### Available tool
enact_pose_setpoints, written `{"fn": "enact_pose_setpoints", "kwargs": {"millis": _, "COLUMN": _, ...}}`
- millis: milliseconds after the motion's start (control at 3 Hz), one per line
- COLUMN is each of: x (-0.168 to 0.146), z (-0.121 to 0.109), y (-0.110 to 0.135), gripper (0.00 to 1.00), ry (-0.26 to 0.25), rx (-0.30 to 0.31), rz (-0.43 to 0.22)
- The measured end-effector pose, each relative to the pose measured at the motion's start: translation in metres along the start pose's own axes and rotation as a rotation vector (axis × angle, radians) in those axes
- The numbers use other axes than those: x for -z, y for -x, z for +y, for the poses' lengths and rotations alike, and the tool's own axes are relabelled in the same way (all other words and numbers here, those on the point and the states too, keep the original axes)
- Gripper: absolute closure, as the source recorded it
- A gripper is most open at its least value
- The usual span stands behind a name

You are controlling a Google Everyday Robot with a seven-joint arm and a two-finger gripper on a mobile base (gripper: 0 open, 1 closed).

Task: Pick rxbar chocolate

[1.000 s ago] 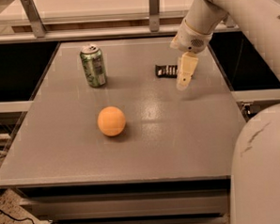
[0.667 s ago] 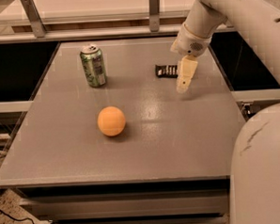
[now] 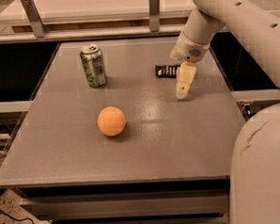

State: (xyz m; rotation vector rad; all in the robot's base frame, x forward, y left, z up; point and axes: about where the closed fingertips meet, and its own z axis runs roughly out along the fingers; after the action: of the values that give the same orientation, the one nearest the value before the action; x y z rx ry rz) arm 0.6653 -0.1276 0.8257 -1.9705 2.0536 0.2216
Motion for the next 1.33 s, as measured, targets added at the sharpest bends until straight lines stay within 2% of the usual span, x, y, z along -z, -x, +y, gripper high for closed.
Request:
{"fn": "enact_pose_setpoints", "kwargs": {"millis": 667, "x": -0.0094, "z": 0.0054, "y": -0.0016, "gripper": 0.0, "ry": 0.027, "rx": -0.008, "rz": -0.001}}
{"fn": "enact_pose_setpoints", "kwargs": {"millis": 1000, "x": -0.0121, "z": 0.0073, "y": -0.0024, "gripper": 0.16, "ry": 0.033, "rx": -0.011, "rz": -0.004}}
{"fn": "enact_pose_setpoints", "kwargs": {"millis": 1333, "x": -0.0124, "z": 0.0073, "y": -0.0027, "gripper": 0.39, "ry": 0.035, "rx": -0.008, "rz": -0.005}}
